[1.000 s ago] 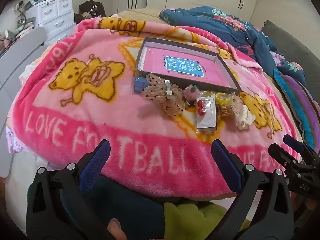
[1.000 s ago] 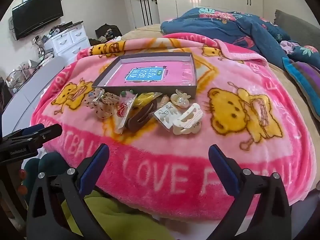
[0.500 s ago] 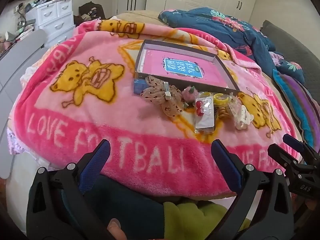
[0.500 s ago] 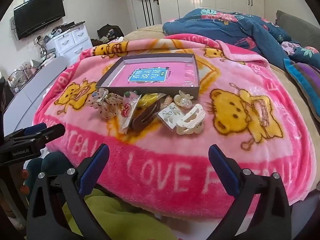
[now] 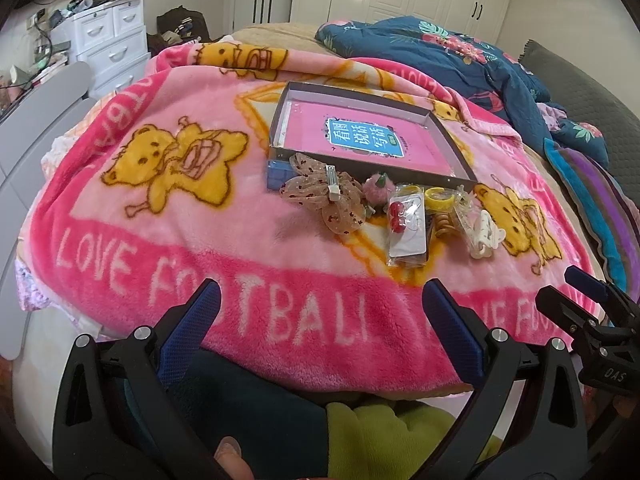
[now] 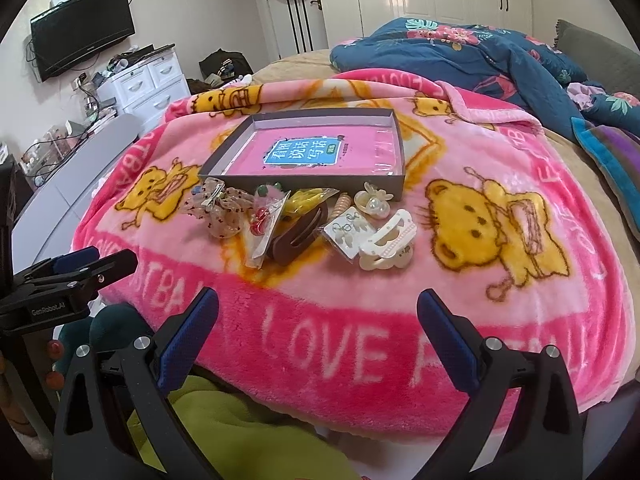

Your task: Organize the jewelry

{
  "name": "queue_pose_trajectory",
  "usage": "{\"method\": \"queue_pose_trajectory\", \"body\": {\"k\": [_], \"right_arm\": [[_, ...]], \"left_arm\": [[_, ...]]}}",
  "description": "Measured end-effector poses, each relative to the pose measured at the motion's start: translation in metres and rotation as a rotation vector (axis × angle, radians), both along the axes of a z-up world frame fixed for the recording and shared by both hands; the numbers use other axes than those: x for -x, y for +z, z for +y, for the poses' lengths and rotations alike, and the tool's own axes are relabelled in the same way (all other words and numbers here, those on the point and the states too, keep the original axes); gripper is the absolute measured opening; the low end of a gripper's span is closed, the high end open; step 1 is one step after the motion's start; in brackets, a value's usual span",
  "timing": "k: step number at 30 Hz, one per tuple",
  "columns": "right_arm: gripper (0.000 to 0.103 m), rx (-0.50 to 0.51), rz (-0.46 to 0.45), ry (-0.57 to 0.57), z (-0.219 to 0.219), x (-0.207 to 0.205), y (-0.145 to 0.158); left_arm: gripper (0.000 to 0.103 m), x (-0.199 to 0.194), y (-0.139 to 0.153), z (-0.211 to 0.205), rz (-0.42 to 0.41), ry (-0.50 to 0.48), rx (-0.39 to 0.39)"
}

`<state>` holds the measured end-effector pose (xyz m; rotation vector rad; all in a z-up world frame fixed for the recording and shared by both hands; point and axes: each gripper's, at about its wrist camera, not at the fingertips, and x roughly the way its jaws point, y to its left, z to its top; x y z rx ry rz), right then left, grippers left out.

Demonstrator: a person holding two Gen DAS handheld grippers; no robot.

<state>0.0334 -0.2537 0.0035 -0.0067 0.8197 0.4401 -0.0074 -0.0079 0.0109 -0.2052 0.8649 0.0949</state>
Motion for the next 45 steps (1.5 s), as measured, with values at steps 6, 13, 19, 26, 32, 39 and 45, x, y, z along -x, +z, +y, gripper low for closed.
{"method": "queue_pose_trajectory", "body": {"k": [6,13,19,26,32,39,45], "right_arm": [[0.099,-0.002,0.0,-0.001,0.0002,0.0003,-0.0001],[0.099,-0.006,0.004,0.002,0.0006,0.0013,-0.0002],[0.099,-0.008,0.005,0.004,0.0012,0.0021,-0.0012],[0.099,-0.009,0.005,0.005,0.0014,0.0021,-0.0015],[0.099,-0.009,0.007,0.005,0.0019,0.0022,-0.0017],[0.099,-0.023,0.013,0.023,0.0063,0.0052,-0.0028],[0.099,-0.036,0.015,0.049,0.0071,0.0008,-0.0027]], "left_arm": [[0.095,0.0001,0.0003,-0.0004,-0.001,0.001,0.001],[0.095,0.0003,0.0026,-0.0005,-0.005,0.0,0.0],[0.095,0.0007,0.0029,-0.0006,-0.005,0.0,0.0],[0.095,0.0011,0.0022,-0.0013,-0.006,-0.001,-0.001],[0.095,0.0013,0.0021,-0.0017,-0.007,0.0,-0.002],[0.095,0.0017,0.0022,-0.0019,-0.006,0.0,0.001],[0.095,0.0013,0.0068,0.0021,-0.004,0.023,0.006]]}}
